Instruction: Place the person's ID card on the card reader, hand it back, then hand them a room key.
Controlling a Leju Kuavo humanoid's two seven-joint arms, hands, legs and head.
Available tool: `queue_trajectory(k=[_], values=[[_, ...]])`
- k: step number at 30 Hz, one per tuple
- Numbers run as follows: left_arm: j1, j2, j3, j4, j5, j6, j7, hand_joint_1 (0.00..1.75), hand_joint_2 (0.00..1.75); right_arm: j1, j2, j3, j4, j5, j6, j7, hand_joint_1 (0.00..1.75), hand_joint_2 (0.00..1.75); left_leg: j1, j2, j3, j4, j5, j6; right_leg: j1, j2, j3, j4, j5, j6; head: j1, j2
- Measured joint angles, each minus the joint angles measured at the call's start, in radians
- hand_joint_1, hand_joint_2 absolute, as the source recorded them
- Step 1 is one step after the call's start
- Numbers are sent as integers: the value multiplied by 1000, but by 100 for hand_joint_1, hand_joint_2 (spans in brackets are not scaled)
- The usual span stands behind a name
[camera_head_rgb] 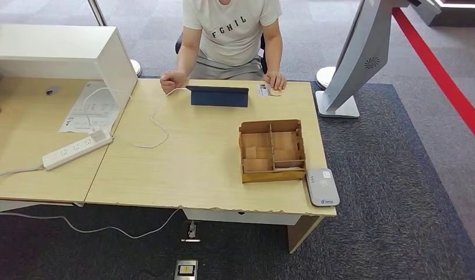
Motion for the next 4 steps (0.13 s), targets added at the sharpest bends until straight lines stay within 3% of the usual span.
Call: queue_trajectory(k=[4], values=[[0, 0, 0, 0, 4, 0, 25, 0, 0, 0, 6, -1, 3, 25, 6, 25, 0, 0, 0, 0, 0, 0, 0, 0, 0, 0, 0, 0, 0, 0, 0, 0]])
